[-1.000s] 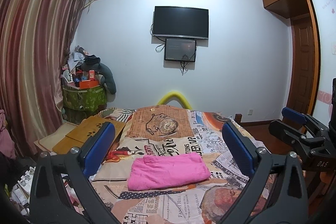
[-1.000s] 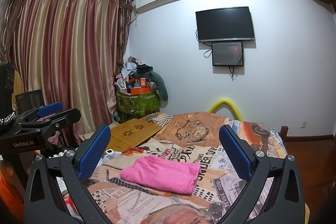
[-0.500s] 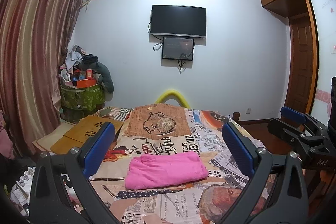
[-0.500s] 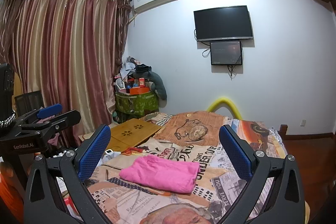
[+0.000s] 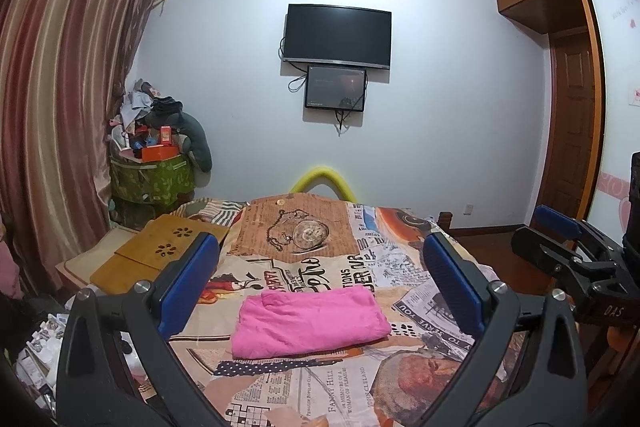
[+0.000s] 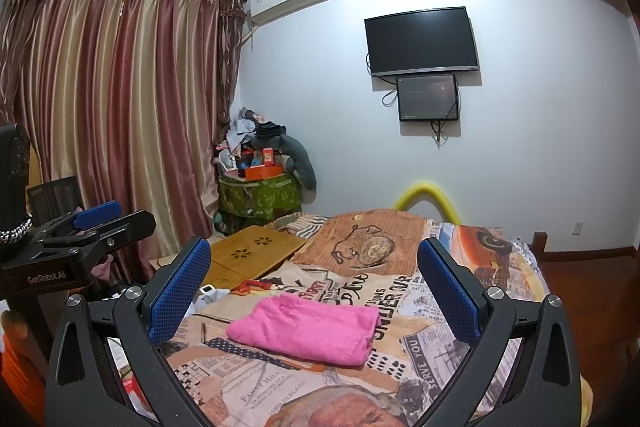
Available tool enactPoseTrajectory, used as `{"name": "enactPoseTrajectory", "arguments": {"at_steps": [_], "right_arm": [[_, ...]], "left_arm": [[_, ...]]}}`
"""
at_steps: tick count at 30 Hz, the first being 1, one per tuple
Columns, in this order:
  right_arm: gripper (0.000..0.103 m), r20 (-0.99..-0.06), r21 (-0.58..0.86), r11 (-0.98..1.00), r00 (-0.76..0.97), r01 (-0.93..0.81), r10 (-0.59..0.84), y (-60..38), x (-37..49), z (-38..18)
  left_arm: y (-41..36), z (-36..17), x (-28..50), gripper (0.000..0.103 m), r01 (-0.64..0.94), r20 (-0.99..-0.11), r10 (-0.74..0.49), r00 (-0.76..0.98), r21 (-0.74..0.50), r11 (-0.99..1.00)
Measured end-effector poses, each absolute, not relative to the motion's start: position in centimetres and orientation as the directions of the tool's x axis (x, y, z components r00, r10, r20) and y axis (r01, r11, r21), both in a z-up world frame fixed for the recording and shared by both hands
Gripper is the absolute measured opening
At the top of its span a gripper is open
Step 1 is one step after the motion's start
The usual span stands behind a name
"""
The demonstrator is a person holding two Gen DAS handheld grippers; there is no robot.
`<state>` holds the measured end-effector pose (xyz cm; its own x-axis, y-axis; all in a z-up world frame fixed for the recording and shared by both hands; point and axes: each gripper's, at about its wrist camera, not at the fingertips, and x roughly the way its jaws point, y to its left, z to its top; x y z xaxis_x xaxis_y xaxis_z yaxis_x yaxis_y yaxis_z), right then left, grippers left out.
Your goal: Fold small clothes
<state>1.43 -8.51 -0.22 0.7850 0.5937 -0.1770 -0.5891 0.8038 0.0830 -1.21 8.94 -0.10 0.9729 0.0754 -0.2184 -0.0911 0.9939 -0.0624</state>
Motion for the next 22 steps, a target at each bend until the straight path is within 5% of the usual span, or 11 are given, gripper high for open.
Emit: {"name": "enactPoseTrajectory", "arguments": {"at_steps": [22], "right_arm": [[0.102,-0.193,0.089,0.808,0.785,-0.583,0.588,-8.18,1.76,-0.27]], "left_arm": [[8.46,-0.54,-0.86,0.103,-0.054,-0.237,0.039,0.971,-0.058,0.997]]}}
